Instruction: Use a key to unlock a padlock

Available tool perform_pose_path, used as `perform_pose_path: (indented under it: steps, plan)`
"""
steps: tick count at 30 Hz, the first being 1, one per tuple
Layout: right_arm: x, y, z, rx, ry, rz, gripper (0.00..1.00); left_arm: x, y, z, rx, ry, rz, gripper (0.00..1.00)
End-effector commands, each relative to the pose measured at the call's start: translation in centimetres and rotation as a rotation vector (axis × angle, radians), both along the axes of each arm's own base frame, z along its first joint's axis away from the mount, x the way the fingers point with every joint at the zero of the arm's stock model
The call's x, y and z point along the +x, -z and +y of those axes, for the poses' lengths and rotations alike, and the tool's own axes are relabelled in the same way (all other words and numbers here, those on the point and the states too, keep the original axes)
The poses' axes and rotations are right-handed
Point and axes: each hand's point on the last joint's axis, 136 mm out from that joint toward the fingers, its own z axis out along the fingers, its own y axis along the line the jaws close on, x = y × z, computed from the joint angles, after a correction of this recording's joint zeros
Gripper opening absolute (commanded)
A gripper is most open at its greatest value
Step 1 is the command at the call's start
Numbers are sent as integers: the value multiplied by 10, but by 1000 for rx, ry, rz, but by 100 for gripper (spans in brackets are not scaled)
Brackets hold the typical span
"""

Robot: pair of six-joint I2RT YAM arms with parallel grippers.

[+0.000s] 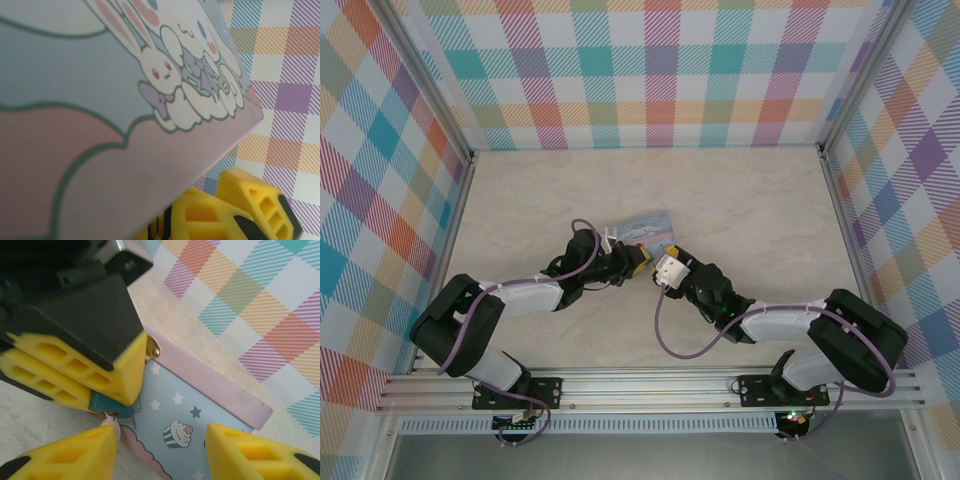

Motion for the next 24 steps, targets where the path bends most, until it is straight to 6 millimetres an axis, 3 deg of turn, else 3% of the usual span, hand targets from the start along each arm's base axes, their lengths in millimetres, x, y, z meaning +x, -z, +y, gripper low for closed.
perform_pose_path:
  steps: [1, 9, 24]
  plan:
    - [-11, -8, 2, 30, -22, 9, 50, 6, -26, -3, -52, -11, -38, 0]
    - [-16, 10, 7, -5, -17, 31, 45, 6, -27, -2, -51, -11, -40, 0]
    - [-4, 11, 21, -6, 0, 13, 28, 4, -32, -3, -61, -3, -46, 0]
